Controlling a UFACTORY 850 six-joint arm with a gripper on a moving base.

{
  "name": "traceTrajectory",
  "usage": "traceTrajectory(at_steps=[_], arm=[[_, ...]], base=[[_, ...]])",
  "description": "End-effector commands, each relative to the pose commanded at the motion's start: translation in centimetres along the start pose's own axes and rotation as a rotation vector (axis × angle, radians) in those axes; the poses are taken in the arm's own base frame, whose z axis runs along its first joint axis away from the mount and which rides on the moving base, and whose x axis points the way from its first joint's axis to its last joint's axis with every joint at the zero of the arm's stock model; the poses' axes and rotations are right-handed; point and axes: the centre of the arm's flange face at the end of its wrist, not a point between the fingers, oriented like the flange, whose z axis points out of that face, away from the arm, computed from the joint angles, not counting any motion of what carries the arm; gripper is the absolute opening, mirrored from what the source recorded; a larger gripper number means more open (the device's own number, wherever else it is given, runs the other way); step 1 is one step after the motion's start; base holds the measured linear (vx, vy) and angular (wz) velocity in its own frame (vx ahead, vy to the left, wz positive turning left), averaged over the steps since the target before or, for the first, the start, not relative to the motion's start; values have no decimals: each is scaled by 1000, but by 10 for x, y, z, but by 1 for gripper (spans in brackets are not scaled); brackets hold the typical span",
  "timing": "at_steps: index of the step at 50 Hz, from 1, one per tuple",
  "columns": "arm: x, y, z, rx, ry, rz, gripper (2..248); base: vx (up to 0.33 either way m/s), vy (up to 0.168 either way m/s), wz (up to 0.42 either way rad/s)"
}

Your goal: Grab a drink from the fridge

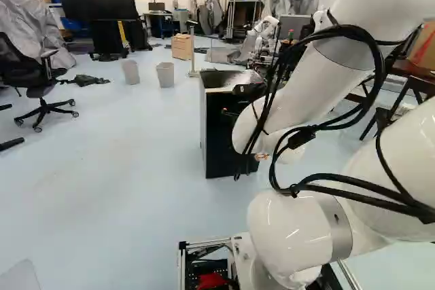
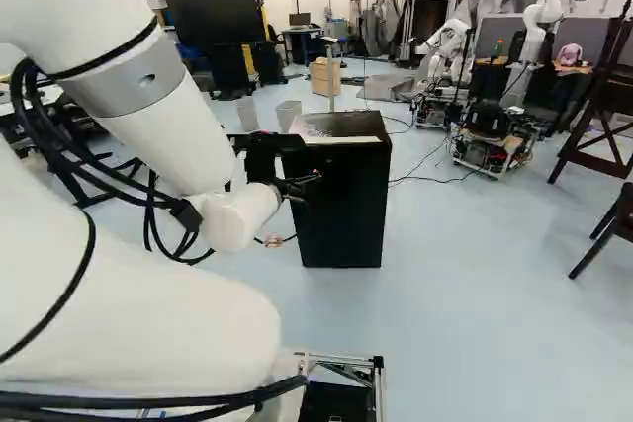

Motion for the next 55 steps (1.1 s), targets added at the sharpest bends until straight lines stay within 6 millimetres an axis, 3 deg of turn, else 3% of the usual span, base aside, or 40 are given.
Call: traceTrajectory(at_steps=[55], arm=[[0, 0, 0, 0, 0, 0, 247]], base=[[64, 43, -22]])
